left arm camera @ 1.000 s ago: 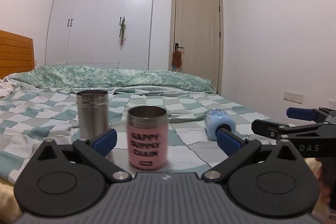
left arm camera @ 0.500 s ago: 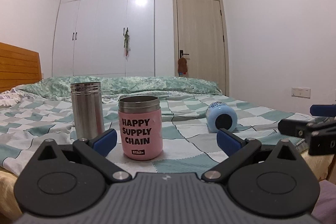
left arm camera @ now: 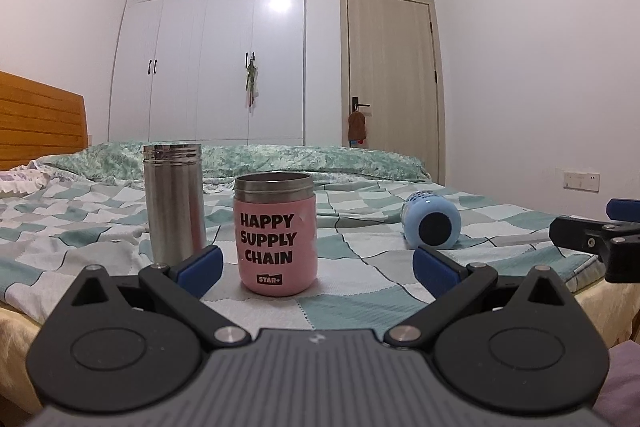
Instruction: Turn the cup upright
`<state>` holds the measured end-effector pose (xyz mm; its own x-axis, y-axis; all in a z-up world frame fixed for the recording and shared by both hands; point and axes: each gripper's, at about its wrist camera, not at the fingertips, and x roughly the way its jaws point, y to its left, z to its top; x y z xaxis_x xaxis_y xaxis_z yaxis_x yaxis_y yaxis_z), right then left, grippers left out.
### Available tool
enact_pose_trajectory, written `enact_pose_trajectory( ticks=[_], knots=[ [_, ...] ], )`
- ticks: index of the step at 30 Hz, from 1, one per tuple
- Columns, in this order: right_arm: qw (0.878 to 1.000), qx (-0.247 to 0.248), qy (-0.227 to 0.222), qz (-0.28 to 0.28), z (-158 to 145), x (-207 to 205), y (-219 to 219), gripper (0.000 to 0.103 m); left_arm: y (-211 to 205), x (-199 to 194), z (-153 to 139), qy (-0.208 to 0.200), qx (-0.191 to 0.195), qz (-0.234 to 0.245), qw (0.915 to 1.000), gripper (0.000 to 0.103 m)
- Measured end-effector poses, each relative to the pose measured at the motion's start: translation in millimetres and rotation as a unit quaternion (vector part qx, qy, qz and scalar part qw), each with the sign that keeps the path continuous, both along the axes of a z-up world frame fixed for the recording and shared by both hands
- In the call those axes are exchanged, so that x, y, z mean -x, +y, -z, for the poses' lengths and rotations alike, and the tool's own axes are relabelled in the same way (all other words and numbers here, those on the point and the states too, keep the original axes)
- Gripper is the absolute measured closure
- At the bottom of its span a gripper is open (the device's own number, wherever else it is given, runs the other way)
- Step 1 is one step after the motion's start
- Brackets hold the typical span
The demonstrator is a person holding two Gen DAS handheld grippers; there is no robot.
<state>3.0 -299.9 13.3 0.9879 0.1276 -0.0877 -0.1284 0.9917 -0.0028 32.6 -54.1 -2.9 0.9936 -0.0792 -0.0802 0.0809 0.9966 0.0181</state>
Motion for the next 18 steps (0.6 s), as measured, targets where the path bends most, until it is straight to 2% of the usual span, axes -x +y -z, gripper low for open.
enact_pose_trajectory(
  ticks=[18],
  knots=[
    [1.0,0.002,-0.003,0.0,1.6,-0.3,2.5,0.0,0.7,1.6,0.5,-0.002,0.001,0.001,1.0,0.0]
  ],
)
